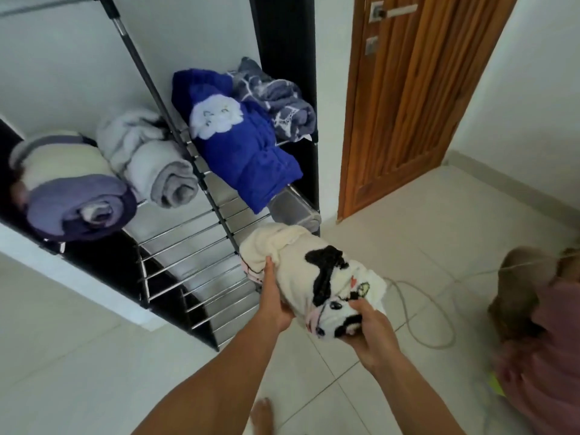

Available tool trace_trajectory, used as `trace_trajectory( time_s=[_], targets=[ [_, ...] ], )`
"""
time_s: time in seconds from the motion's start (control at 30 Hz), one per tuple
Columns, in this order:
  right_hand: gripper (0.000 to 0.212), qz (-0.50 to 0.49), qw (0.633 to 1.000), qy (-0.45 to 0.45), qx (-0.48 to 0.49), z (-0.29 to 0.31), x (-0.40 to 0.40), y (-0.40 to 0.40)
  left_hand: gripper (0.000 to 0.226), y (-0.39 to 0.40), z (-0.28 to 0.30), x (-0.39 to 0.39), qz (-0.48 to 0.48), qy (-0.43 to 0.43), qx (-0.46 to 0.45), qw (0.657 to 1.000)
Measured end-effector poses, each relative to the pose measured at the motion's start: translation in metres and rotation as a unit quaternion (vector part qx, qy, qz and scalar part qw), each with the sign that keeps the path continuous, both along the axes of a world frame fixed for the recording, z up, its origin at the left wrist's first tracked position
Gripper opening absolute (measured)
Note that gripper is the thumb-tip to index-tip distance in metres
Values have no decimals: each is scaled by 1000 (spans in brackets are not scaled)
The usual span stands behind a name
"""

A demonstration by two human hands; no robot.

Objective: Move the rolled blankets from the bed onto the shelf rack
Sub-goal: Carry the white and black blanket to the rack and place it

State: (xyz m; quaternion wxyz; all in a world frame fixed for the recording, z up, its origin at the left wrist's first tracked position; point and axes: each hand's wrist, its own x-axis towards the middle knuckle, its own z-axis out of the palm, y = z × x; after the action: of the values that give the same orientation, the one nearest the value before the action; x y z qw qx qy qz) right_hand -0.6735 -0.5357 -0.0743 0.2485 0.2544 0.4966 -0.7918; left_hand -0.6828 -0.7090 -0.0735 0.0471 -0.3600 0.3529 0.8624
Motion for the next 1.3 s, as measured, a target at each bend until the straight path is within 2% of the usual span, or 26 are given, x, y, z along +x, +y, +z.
trace_trajectory(
  time_s=[0.13,0.27,0.4,0.43,0.57,0.67,0.73,0.9,1.07,1.3],
  targets=[
    [38,11,999,-20,-34,-13,-30,-56,98,-55,-23,-37,-6,-3,-40,999],
    [41,-24,996,-34,-81,-37,-57,-116,94,-108,-34,-75,-33,-3,-85,996],
    [35,-38,990,-25,-136,-51,-84,-167,98,-152,-49,-119,-38,-45,-138,989],
    [32,-37,989,-19,-142,-52,-92,-178,97,-158,-46,-127,-40,-60,-158,985],
    [25,-35,986,1,-165,-58,-124,-215,63,-170,-42,-142,-27,-56,-272,960],
    [21,-6,985,4,-172,-67,-146,-236,58,-174,-43,-149,-76,-86,-395,912],
    [19,13,986,0,-164,-74,-158,-251,57,-175,-45,-152,-104,-98,-441,886],
    [26,77,993,-24,-84,-89,-179,-275,49,-177,-43,-153,-132,-111,-438,882],
    [24,120,992,-36,-17,-83,-173,-259,47,-177,-40,-150,-168,-152,-427,875],
    [8,135,989,-46,47,-61,-133,-189,43,-137,-13,-118,-198,-108,-547,806]
  ],
)
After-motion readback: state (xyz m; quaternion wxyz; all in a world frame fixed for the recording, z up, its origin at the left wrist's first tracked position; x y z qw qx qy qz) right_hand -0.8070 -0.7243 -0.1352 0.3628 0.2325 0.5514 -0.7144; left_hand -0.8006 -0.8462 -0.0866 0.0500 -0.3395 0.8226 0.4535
